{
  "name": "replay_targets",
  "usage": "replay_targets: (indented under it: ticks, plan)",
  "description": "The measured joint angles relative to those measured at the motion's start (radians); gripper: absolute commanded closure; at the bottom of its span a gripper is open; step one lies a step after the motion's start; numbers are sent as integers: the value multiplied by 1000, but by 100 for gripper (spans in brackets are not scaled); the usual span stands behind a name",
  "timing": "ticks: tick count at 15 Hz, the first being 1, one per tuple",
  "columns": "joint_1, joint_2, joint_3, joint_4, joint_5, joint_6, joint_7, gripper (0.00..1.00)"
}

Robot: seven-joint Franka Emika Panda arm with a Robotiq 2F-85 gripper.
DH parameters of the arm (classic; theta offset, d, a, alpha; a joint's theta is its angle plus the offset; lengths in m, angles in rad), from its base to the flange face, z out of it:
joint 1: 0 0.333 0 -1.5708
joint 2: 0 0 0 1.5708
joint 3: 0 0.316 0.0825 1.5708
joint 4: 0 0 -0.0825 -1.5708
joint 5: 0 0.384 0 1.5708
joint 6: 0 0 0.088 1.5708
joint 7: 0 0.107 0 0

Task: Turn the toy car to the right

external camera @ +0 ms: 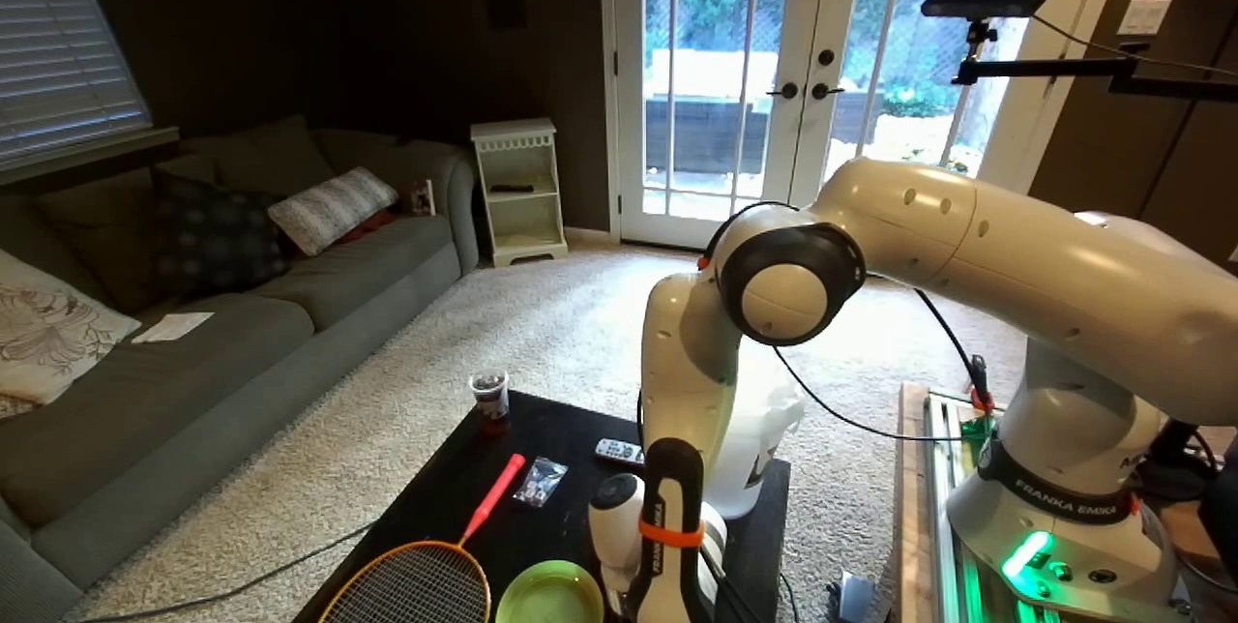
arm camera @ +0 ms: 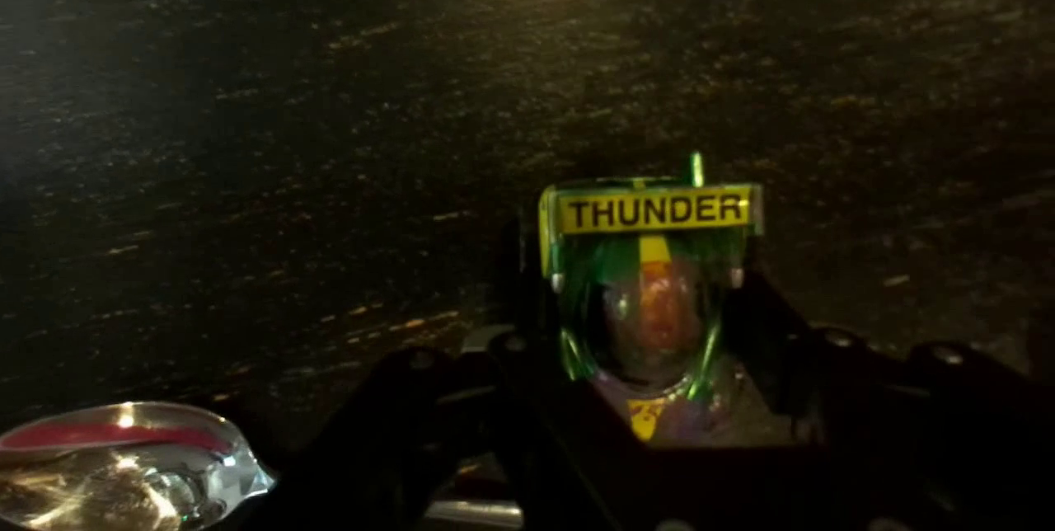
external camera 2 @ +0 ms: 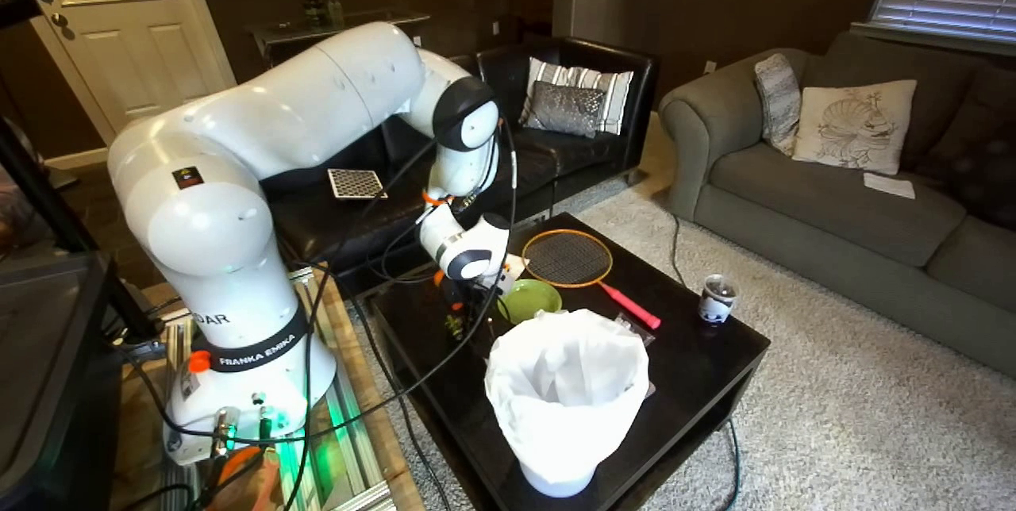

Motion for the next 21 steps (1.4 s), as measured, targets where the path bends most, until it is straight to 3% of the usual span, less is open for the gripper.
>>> replay_targets:
  ticks: [4, 12, 13, 19, 20, 21]
  plan:
    - [-18, -2, 29, -2, 94, 35, 81, 68]
    - [50, -48, 31, -60, 279, 32, 309, 68]
    - [58, -53, 31, -67, 296, 31, 331, 43]
    - [74, -66, 28, -85, 317, 20, 383, 43]
    - [74, -66, 28, -85, 317, 20, 384, 68]
    - [74, -66, 27, -85, 317, 20, 384, 68]
